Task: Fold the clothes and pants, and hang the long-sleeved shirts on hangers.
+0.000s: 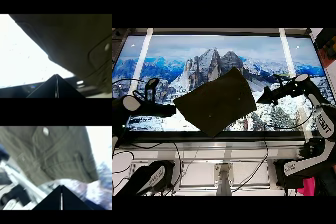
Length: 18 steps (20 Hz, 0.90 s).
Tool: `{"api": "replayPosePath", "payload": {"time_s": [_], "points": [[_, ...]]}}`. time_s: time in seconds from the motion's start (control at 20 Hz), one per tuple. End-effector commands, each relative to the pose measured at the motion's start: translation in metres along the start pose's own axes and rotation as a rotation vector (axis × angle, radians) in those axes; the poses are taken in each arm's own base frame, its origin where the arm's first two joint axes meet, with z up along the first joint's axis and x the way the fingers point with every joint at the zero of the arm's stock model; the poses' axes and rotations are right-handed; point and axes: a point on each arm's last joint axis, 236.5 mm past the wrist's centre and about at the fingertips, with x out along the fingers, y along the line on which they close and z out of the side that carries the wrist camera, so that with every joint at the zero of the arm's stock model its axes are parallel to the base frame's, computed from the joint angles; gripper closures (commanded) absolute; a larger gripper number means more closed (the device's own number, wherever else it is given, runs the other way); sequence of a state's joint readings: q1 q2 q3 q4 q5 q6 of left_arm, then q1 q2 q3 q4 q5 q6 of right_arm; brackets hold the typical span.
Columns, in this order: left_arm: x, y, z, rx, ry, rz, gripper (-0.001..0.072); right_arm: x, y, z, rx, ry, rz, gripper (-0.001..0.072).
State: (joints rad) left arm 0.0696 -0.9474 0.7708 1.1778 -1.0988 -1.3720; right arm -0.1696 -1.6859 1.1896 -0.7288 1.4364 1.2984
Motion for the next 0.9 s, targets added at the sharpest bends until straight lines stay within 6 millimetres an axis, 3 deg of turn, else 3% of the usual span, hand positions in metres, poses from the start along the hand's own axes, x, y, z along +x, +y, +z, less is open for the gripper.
{"api": "replayPosePath", "payload": {"time_s": [0.0, 0.05, 0.15, 0.2, 0.3, 0.45, 0.6, 0.75, 0.85], "points": [[0.006, 0.012, 0.041, -0.361, -0.131, -0.255, 0.0678, 0.028, 0.0, -0.022, 0.109, 0.03, 0.131, 0.0689], [0.007, 0.018, 0.048, -0.438, -0.144, -0.297, 0.066, 0.033, -0.005, -0.025, 0.133, 0.029, 0.127, 0.0657], [0.016, 0.028, 0.052, -0.519, -0.139, -0.326, 0.0358, 0.037, -0.015, -0.031, 0.169, 0.042, 0.098, 0.0423], [0.022, 0.031, 0.05, -0.532, -0.124, -0.324, 0.027, 0.037, -0.019, -0.033, 0.191, 0.049, 0.078, 0.0416], [0.033, 0.031, 0.045, -0.513, -0.094, -0.325, 0.0271, 0.037, -0.031, -0.036, 0.212, 0.058, 0.023, 0.0318], [0.041, 0.032, 0.042, -0.506, -0.075, -0.326, 0.0271, 0.038, -0.046, -0.022, 0.252, -0.005, -0.035, 0.0318], [0.041, 0.035, 0.045, -0.499, -0.09, -0.315, 0.0271, 0.038, -0.046, 0.004, 0.26, -0.116, -0.026, 0.0318], [0.042, 0.037, 0.046, -0.498, -0.099, -0.309, 0.0271, 0.049, -0.043, 0.015, 0.228, -0.162, -0.058, 0.0325], [0.042, 0.037, 0.047, -0.498, -0.099, -0.31, 0.0272, 0.055, -0.041, 0.022, 0.207, -0.196, -0.08, 0.0384]]}}
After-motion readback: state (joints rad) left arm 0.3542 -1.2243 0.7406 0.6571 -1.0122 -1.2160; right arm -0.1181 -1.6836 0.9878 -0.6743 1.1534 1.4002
